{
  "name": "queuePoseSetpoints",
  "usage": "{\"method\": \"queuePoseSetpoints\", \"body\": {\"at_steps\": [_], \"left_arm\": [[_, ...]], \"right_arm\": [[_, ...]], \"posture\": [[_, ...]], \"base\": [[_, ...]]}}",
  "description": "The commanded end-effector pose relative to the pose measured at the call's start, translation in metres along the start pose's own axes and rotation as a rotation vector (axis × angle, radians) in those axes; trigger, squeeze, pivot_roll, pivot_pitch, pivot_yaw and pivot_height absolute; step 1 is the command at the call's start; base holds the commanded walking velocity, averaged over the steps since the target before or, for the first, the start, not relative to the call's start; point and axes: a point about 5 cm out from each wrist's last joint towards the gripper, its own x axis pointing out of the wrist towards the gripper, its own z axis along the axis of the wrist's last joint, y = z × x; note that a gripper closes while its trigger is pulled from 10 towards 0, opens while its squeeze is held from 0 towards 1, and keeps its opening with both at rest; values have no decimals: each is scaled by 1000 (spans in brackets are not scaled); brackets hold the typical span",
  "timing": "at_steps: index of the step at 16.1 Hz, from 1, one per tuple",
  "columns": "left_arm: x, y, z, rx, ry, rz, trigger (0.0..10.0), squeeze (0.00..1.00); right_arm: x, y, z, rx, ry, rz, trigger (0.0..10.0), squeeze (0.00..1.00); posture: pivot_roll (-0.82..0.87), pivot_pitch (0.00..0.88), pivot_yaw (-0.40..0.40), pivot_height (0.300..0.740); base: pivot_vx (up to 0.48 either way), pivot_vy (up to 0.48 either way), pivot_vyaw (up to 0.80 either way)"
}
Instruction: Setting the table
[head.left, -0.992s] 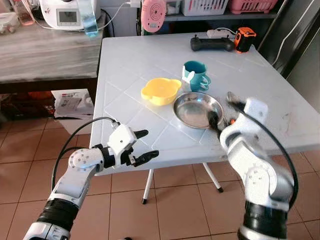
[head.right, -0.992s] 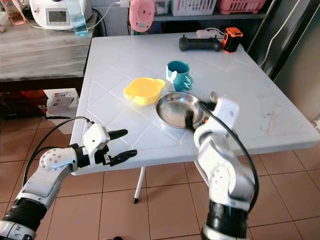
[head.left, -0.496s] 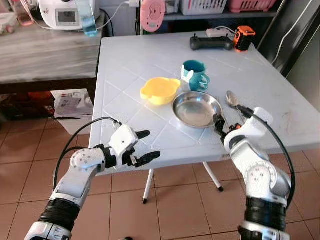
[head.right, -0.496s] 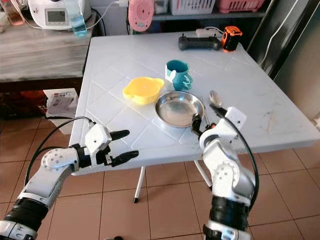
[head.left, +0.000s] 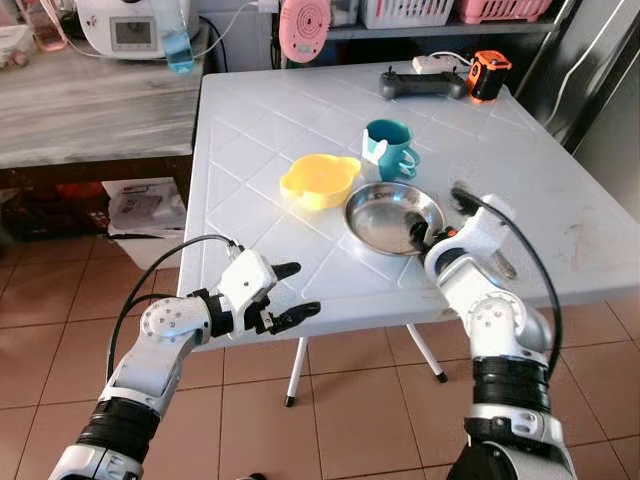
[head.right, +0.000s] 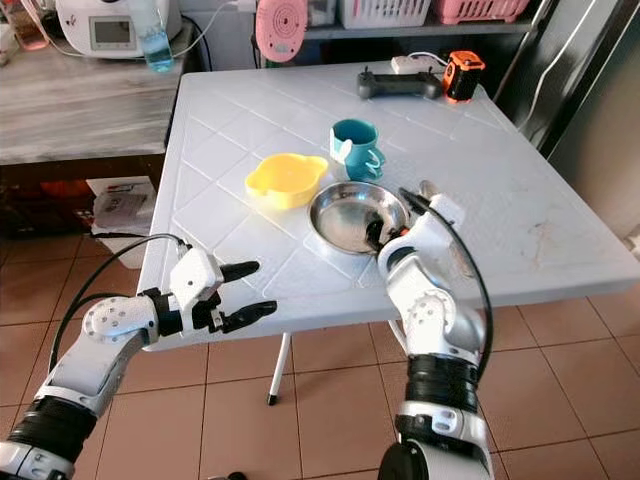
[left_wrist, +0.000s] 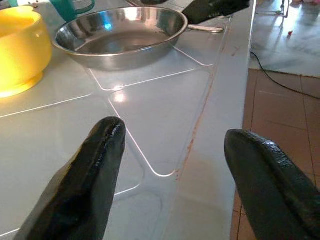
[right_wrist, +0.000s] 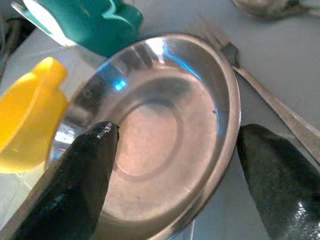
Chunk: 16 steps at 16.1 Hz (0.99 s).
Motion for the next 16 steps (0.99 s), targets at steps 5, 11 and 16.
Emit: {"method": "queuePoseSetpoints", "body": {"at_steps": [5, 11, 16], "left_arm": [[0, -4, 1, 10, 8, -19, 10000, 0], [2, -5, 1, 9, 9, -29, 10000, 0], [2, -5, 1, 8, 11, -31, 10000, 0]], "right_arm": [[4, -1, 0, 16, 18, -18, 10000, 0], [6, -9, -2, 121, 49, -27, 588, 0], [8, -12, -3, 131, 76, -26, 0, 0]], "posture": [[112, 150, -17, 740], [111, 146, -14, 740], [112, 146, -17, 740]], "base": [[0, 0, 0], [0, 0, 0], [0, 0, 0]]}}
